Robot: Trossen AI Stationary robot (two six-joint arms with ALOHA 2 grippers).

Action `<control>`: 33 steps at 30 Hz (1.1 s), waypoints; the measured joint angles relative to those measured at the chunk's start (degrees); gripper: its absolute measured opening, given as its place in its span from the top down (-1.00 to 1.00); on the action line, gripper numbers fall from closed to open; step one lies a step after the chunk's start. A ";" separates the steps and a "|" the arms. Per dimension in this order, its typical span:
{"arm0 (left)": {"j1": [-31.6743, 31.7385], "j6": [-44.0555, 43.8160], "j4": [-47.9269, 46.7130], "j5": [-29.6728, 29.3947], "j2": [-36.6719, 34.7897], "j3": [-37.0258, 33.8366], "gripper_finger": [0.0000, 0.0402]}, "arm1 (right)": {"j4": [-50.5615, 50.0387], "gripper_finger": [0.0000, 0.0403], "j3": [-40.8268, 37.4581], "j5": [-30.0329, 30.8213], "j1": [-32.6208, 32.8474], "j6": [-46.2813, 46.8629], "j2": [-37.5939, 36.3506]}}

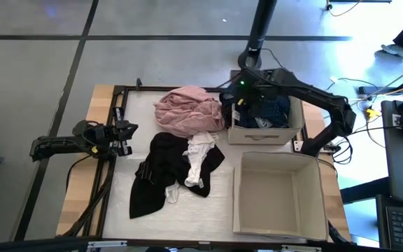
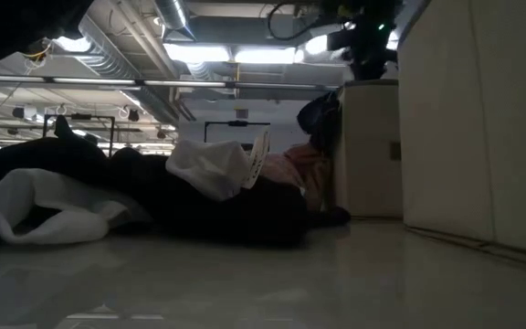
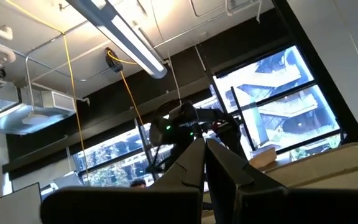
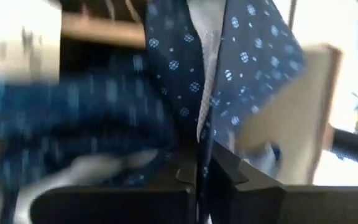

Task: Sort clothes
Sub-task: Put the dark blue polo shirt into the top laundry organizer, then put the black striped sock into the bottom laundry organizer

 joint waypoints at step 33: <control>0.02 1.09 -0.35 0.00 0.00 0.00 0.97 | -17.00 0.02 0.52 -3.40 0.52 17.96 -5.00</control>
